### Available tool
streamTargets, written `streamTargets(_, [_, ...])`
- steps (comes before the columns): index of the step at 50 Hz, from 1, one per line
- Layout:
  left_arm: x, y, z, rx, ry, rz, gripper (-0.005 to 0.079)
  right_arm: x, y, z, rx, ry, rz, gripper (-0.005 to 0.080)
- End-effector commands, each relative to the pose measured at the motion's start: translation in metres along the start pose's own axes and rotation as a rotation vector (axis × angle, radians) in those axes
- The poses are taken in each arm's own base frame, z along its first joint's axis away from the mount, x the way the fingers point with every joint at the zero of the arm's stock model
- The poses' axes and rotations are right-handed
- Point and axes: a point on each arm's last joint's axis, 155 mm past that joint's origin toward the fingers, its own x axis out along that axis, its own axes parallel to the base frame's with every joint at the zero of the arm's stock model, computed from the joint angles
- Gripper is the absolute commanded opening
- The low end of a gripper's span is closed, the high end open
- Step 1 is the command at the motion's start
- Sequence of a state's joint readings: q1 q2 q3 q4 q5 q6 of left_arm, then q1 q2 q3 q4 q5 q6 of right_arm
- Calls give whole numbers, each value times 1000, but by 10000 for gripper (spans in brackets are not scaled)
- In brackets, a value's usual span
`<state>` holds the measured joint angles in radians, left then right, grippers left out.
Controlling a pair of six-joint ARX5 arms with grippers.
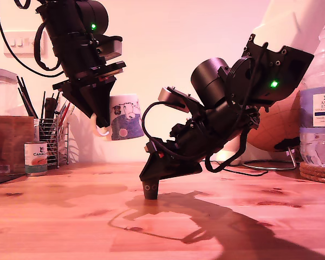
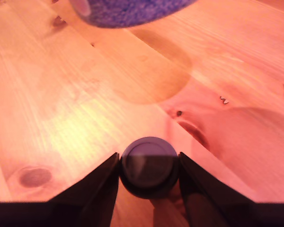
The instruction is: Lift the coffee cup and remove the coffee capsule that is hidden under it
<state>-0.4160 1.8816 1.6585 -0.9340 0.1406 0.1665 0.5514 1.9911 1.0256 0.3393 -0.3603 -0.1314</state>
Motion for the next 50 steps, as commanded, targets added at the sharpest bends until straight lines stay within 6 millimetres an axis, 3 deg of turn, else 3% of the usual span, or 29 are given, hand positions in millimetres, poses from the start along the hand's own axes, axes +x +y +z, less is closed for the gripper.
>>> streamTargets(1, [-21, -1, 16, 19, -78, 5, -20, 10, 2, -10, 16, 29, 14, 134])
streamTargets(27, [-21, 0, 16, 25, -77, 6, -20, -3, -7, 31, 14, 25, -1, 142])
streamTargets(50, [-22, 2, 19, 23, -89, 10, -20, -50, -59, 34, 70, 63, -125, 143])
